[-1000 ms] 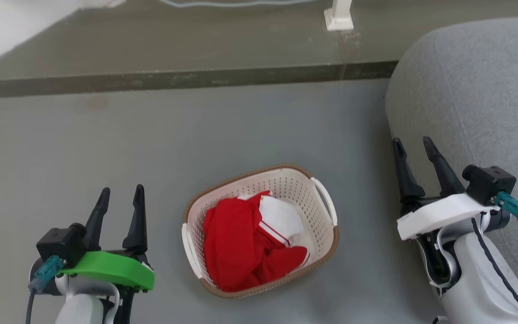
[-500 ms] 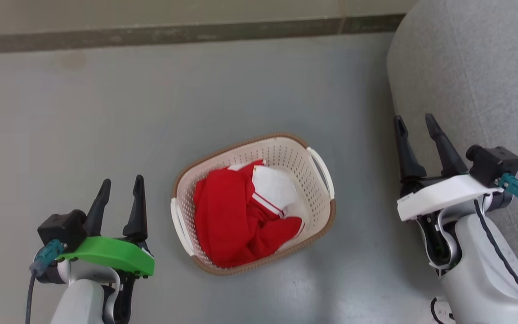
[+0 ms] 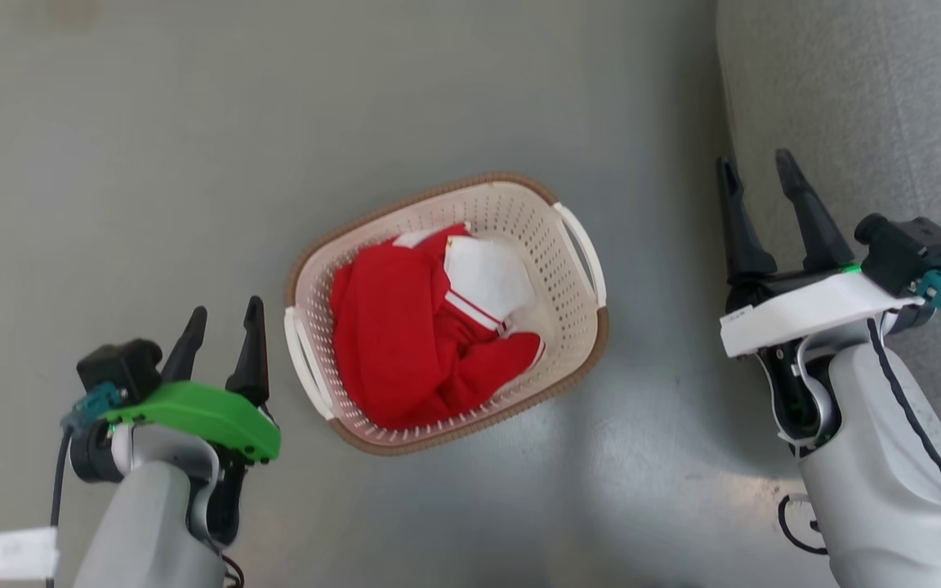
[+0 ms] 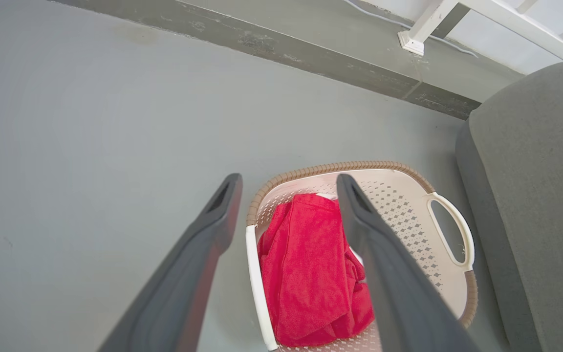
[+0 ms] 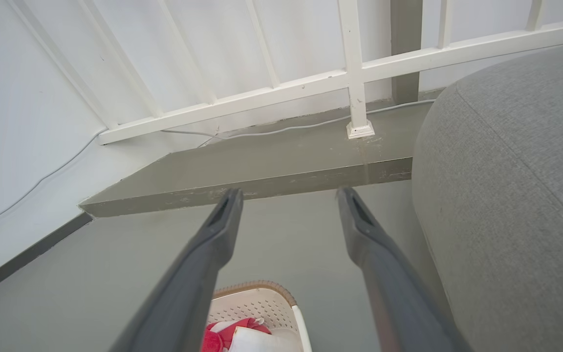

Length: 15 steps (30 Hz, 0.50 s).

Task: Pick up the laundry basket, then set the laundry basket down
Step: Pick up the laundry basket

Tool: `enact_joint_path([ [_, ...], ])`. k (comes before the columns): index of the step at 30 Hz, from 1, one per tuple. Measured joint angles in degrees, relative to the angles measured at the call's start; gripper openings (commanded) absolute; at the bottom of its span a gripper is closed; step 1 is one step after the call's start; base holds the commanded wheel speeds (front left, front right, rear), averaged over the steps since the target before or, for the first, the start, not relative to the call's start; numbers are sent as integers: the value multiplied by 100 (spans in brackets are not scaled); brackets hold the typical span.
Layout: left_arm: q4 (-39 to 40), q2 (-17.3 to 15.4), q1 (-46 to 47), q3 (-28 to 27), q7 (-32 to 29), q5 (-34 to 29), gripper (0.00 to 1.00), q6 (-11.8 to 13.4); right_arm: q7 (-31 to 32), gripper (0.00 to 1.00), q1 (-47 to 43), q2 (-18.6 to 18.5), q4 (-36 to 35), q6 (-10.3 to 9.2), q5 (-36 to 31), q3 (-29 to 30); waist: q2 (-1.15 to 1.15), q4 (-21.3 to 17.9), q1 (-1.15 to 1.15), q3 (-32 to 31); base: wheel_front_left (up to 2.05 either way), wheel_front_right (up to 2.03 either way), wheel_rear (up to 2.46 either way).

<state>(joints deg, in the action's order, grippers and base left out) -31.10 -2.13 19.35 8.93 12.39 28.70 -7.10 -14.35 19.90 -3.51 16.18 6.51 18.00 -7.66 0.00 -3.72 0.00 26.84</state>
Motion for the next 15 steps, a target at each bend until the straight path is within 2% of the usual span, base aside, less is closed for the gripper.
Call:
enact_joint_path([
  [15,-1247,34,923,-104,-420,237,100,-1,-8,100,459,5,-76,3,-35,-45,0,-116,0,910,0,0,0],
])
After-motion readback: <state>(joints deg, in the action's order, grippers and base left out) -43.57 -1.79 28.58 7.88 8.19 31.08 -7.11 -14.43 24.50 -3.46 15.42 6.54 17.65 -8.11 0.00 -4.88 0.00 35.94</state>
